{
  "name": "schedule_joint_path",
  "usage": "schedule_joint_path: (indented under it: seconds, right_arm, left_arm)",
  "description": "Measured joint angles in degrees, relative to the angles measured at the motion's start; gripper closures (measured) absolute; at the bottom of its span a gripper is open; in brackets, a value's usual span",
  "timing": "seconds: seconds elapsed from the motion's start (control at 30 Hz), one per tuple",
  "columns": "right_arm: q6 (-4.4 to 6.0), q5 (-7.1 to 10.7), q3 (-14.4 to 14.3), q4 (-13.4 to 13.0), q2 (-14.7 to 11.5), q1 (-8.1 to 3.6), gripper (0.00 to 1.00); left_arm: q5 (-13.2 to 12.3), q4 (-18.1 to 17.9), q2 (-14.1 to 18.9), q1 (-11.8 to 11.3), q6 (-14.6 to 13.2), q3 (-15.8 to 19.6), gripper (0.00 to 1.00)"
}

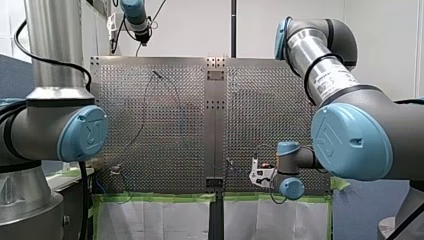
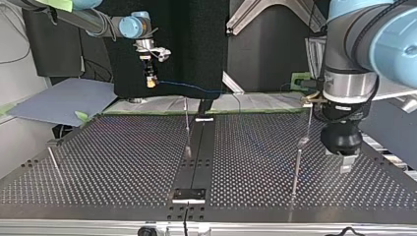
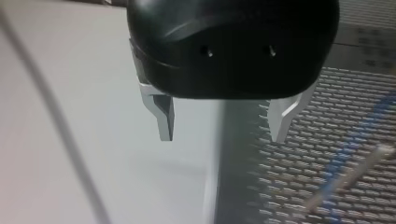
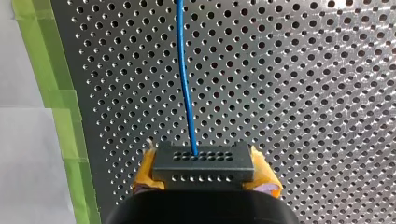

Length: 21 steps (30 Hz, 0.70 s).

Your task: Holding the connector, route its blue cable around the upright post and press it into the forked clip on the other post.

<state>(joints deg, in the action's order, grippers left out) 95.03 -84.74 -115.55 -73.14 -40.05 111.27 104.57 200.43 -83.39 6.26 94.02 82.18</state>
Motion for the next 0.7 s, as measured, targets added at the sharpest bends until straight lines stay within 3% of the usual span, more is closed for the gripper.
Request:
schedule_joint_path:
  seconds: [0.2, 0.4, 0.7]
  right_arm:
    - [0.00, 0.01, 0.13, 0.07, 0.00, 0.02, 1.00]
    - [0.00, 0.00, 0.26, 0.24, 0.00, 0.03, 1.00]
    - [0.00, 0.01, 0.34, 0.25, 0.00, 0.04, 1.00]
  left_arm:
    - [0.02, 2.30, -2.39, 0.72, -0.10, 2.06, 0.00]
    - [-1.56, 2.52, -2.75, 1.16, -0.01, 2.34, 0.00]
    - [-1.55, 2.58, -2.77, 1.42, 0.08, 2.36, 0.00]
